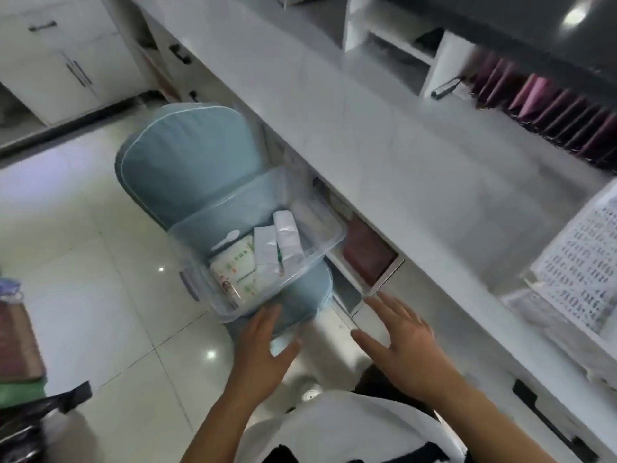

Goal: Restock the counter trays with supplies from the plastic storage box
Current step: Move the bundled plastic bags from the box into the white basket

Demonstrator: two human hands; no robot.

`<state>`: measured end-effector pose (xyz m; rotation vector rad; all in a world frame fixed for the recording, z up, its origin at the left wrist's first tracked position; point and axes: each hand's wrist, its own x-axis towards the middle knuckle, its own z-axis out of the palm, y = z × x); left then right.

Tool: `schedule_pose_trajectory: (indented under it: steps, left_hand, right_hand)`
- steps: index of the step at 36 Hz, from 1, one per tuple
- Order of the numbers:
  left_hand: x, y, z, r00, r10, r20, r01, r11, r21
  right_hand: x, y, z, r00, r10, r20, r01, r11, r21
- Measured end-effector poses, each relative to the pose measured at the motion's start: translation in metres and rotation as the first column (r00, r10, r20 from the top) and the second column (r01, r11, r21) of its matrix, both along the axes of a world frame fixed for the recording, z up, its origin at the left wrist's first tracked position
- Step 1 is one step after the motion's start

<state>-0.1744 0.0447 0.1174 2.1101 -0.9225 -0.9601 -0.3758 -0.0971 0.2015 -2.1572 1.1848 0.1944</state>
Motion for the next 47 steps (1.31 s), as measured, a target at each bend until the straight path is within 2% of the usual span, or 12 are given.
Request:
schedule_pose_trajectory:
  steps: [8,13,18,23,27,30,33,37,42,47]
  left_hand:
    - [0.045,0.004,-0.022,0.982,0.179,-0.063,-0.169,0.976,0.137]
    - [0.084,-0.003,-0.026,0.968,0.247,-0.05,-0.226,0.938,0.264]
    - [0.13,-0.018,-0.019,0.955,0.295,-0.031,-0.252,0.86,0.445]
    - [0.169,-0.048,-0.016,0.927,0.364,-0.088,-0.286,0.841,0.46]
    - [0.194,-0.076,-0.031,0.893,0.44,-0.097,-0.347,0.807,0.478]
    - [0.206,-0.093,-0.055,0.884,0.449,-0.125,-0.325,0.786,0.526]
    - [0.214,-0.103,-0.092,0.903,0.391,-0.178,-0.214,0.768,0.604]
    - [0.223,-0.121,-0.152,0.907,0.324,-0.268,-0.077,0.755,0.651]
    - [0.235,-0.151,-0.23,0.894,0.296,-0.337,0.0,0.751,0.66]
    - [0.25,-0.19,-0.289,0.907,0.297,-0.297,-0.012,0.725,0.689]
  right_hand:
    - [0.071,-0.043,-0.013,0.988,0.131,-0.085,-0.13,0.991,0.022]
    - [0.132,-0.081,-0.049,0.965,0.247,-0.086,-0.236,0.965,0.118]
    - [0.197,-0.121,-0.081,0.926,0.365,-0.095,-0.337,0.914,0.227]
    - [0.242,-0.149,-0.114,0.925,0.374,-0.064,-0.337,0.888,0.315]
    - [0.26,-0.159,-0.155,0.89,0.428,-0.154,-0.365,0.874,0.32]
    - [0.263,-0.16,-0.189,0.833,0.472,-0.29,-0.396,0.873,0.284]
    - [0.259,-0.158,-0.223,0.752,0.499,-0.431,-0.437,0.867,0.24]
    - [0.26,-0.161,-0.263,0.706,0.494,-0.508,-0.471,0.863,0.184]
    - [0.262,-0.16,-0.299,0.749,0.446,-0.49,-0.451,0.885,0.116]
    - [0.259,-0.157,-0.311,0.832,0.334,-0.442,-0.356,0.934,0.034]
